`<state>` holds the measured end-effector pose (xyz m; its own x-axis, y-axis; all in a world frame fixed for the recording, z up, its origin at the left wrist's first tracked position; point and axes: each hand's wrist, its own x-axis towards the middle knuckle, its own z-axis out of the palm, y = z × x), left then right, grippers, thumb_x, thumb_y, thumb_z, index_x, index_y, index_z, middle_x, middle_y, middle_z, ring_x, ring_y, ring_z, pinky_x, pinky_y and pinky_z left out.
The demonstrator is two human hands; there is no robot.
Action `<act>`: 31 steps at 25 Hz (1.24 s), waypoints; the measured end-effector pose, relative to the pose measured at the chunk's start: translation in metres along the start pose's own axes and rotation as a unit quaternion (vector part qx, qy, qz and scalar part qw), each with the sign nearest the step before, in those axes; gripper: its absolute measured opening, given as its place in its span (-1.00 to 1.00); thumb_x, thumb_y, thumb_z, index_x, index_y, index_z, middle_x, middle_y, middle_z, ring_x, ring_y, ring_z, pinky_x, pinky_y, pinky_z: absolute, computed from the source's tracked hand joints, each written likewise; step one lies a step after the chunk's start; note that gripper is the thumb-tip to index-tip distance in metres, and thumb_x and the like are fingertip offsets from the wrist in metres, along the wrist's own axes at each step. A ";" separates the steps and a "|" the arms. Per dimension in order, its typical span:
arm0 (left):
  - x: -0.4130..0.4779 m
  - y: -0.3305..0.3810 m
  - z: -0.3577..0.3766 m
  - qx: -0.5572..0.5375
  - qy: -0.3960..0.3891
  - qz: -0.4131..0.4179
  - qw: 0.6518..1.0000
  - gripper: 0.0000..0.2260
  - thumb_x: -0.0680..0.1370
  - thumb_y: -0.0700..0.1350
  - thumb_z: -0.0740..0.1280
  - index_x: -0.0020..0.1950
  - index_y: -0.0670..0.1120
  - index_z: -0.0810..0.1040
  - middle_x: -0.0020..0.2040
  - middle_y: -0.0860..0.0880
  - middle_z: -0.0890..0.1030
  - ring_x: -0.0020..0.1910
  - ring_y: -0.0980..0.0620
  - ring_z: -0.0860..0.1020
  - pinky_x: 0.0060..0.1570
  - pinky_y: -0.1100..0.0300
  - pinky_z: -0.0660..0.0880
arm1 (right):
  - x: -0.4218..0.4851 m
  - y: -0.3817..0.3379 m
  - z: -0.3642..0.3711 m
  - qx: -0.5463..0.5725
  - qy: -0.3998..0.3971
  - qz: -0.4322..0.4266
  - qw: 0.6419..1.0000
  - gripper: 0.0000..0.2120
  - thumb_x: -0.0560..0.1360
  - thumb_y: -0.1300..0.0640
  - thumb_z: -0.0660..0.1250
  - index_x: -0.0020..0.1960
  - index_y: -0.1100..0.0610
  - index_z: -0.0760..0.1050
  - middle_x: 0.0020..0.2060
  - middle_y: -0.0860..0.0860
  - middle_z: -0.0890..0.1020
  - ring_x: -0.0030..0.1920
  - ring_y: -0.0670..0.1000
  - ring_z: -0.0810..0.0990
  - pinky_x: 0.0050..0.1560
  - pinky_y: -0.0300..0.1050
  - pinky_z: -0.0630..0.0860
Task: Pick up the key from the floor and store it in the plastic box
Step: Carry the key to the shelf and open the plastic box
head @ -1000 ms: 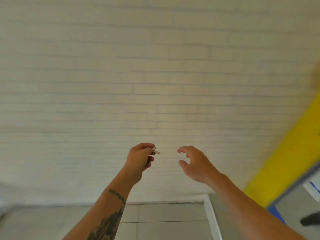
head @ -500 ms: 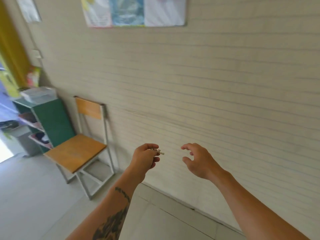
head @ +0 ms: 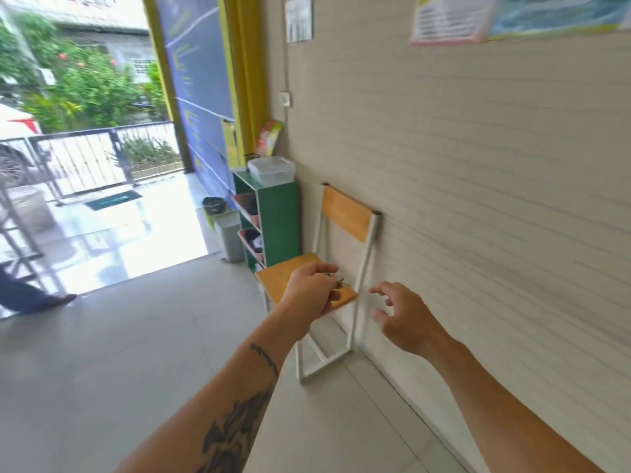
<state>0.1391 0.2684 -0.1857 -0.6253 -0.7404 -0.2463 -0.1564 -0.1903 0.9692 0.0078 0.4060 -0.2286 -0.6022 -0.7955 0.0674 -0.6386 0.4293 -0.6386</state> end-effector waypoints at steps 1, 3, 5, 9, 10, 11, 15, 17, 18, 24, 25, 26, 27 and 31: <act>0.023 0.008 -0.015 0.005 0.018 -0.002 1.000 -0.78 0.55 -0.32 0.20 0.03 -0.07 0.58 -0.16 -0.12 0.64 -0.38 0.06 0.57 -0.38 0.22 0.46 | 0.028 -0.008 0.012 0.010 -0.014 -0.006 1.000 -0.62 0.54 0.11 0.33 0.36 0.01 0.49 0.29 0.01 0.53 0.19 0.00 0.51 0.25 -0.03 0.47; 0.069 0.025 -0.041 0.014 0.045 -0.008 0.999 -0.78 0.56 -0.32 0.20 0.02 -0.08 0.58 -0.15 -0.12 0.63 -0.36 0.05 0.56 -0.34 0.22 0.46 | 0.085 -0.023 0.029 0.018 -0.033 -0.016 0.999 -0.61 0.54 0.10 0.33 0.37 0.00 0.48 0.29 0.01 0.53 0.23 0.00 0.51 0.28 -0.04 0.46; 0.107 0.037 -0.064 0.009 0.063 -0.015 0.998 -0.80 0.58 -0.33 0.21 0.05 -0.11 0.57 -0.14 -0.13 0.61 -0.34 0.04 0.54 -0.32 0.22 0.46 | 0.135 -0.036 0.041 0.009 -0.055 -0.031 0.998 -0.59 0.56 0.10 0.32 0.40 0.01 0.46 0.30 0.01 0.52 0.28 0.03 0.51 0.31 -0.04 0.44; 0.190 0.062 -0.121 -0.019 0.116 -0.024 0.993 -0.79 0.58 -0.34 0.21 0.11 -0.17 0.59 -0.12 -0.17 0.61 -0.28 0.00 0.55 -0.29 0.19 0.47 | 0.246 -0.081 0.061 -0.014 -0.074 -0.070 0.995 -0.57 0.58 0.09 0.30 0.44 0.03 0.43 0.37 0.00 0.50 0.35 0.05 0.49 0.36 0.02 0.44; 0.211 0.067 -0.137 -0.025 0.125 -0.022 0.992 -0.79 0.58 -0.34 0.21 0.09 -0.16 0.60 -0.11 -0.18 0.61 -0.25 -0.02 0.56 -0.27 0.18 0.48 | 0.273 -0.093 0.069 -0.019 -0.076 -0.078 0.994 -0.57 0.57 0.08 0.30 0.44 0.02 0.43 0.39 0.00 0.49 0.35 0.05 0.49 0.35 0.03 0.45; 0.233 0.072 -0.153 -0.029 0.132 -0.021 0.991 -0.79 0.58 -0.33 0.21 0.06 -0.15 0.60 -0.10 -0.18 0.62 -0.22 -0.03 0.56 -0.26 0.17 0.49 | 0.300 -0.106 0.078 -0.023 -0.076 -0.085 0.993 -0.56 0.57 0.07 0.29 0.44 0.02 0.42 0.40 0.00 0.49 0.33 0.05 0.50 0.34 0.02 0.46; 0.319 0.088 -0.218 -0.044 0.142 -0.015 0.989 -0.80 0.58 -0.34 0.22 0.02 -0.14 0.60 -0.14 -0.16 0.62 -0.28 0.00 0.56 -0.28 0.20 0.49 | 0.395 -0.149 0.123 -0.038 -0.066 -0.091 0.993 -0.58 0.57 0.07 0.29 0.43 0.03 0.43 0.37 0.01 0.49 0.30 0.05 0.50 0.30 -0.03 0.43; 0.368 0.098 -0.260 -0.044 0.137 -0.016 0.989 -0.79 0.57 -0.36 0.21 0.03 -0.16 0.60 -0.14 -0.18 0.61 -0.33 0.00 0.54 -0.36 0.25 0.48 | 0.442 -0.171 0.151 -0.039 -0.051 -0.083 0.994 -0.58 0.57 0.08 0.29 0.42 0.03 0.44 0.34 0.02 0.51 0.26 0.05 0.52 0.30 0.00 0.46; 0.391 0.103 -0.279 -0.045 0.132 -0.021 0.990 -0.79 0.56 -0.37 0.21 0.04 -0.17 0.60 -0.14 -0.19 0.60 -0.35 0.00 0.53 -0.40 0.26 0.47 | 0.464 -0.183 0.163 -0.041 -0.050 -0.075 0.995 -0.58 0.56 0.08 0.29 0.41 0.02 0.44 0.33 0.02 0.52 0.23 0.04 0.53 0.28 0.01 0.48; 0.515 0.135 -0.358 -0.017 0.086 -0.024 0.996 -0.81 0.55 -0.39 0.21 -0.01 -0.19 0.57 -0.26 -0.15 0.60 -0.37 -0.02 0.52 -0.37 0.21 0.45 | 0.579 -0.226 0.212 -0.050 -0.039 -0.013 0.998 -0.56 0.54 0.08 0.26 0.42 0.01 0.42 0.34 0.02 0.51 0.30 0.06 0.51 0.31 0.05 0.48; 0.540 0.140 -0.367 -0.014 0.081 -0.024 0.996 -0.81 0.55 -0.39 0.21 -0.04 -0.18 0.57 -0.25 -0.15 0.60 -0.36 -0.02 0.53 -0.34 0.19 0.47 | 0.601 -0.230 0.218 -0.054 -0.036 -0.005 0.998 -0.56 0.54 0.07 0.25 0.42 0.01 0.42 0.34 0.02 0.50 0.30 0.06 0.50 0.32 0.04 0.48; 0.567 0.144 -0.373 -0.012 0.079 -0.023 0.997 -0.80 0.54 -0.39 0.20 -0.05 -0.17 0.57 -0.23 -0.17 0.59 -0.34 -0.04 0.53 -0.31 0.17 0.47 | 0.624 -0.231 0.223 -0.056 -0.032 0.002 0.998 -0.56 0.54 0.07 0.25 0.43 0.01 0.42 0.35 0.02 0.50 0.31 0.06 0.50 0.32 0.04 0.47; 0.594 0.147 -0.377 -0.013 0.079 -0.023 0.997 -0.79 0.54 -0.40 0.20 -0.06 -0.18 0.57 -0.21 -0.20 0.59 -0.31 -0.06 0.53 -0.29 0.15 0.47 | 0.647 -0.231 0.229 -0.058 -0.029 0.009 0.998 -0.55 0.54 0.07 0.24 0.43 0.02 0.41 0.35 0.02 0.49 0.32 0.06 0.49 0.32 0.02 0.46; 0.696 0.154 -0.382 -0.039 0.077 -0.036 0.996 -0.79 0.53 -0.43 0.19 -0.04 -0.21 0.58 -0.19 -0.23 0.58 -0.30 -0.08 0.53 -0.26 0.15 0.53 | 0.742 -0.221 0.244 -0.064 -0.015 0.029 0.997 -0.53 0.54 0.07 0.25 0.44 0.03 0.41 0.39 0.03 0.47 0.36 0.06 0.47 0.35 0.03 0.43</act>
<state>-0.0284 -0.5224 -0.2090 -0.4899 -0.8114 -0.3188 -0.1328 -0.2920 0.9472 -0.1804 -0.3834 -0.2245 -0.6264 -0.7794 0.0083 -0.6604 0.5250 -0.5370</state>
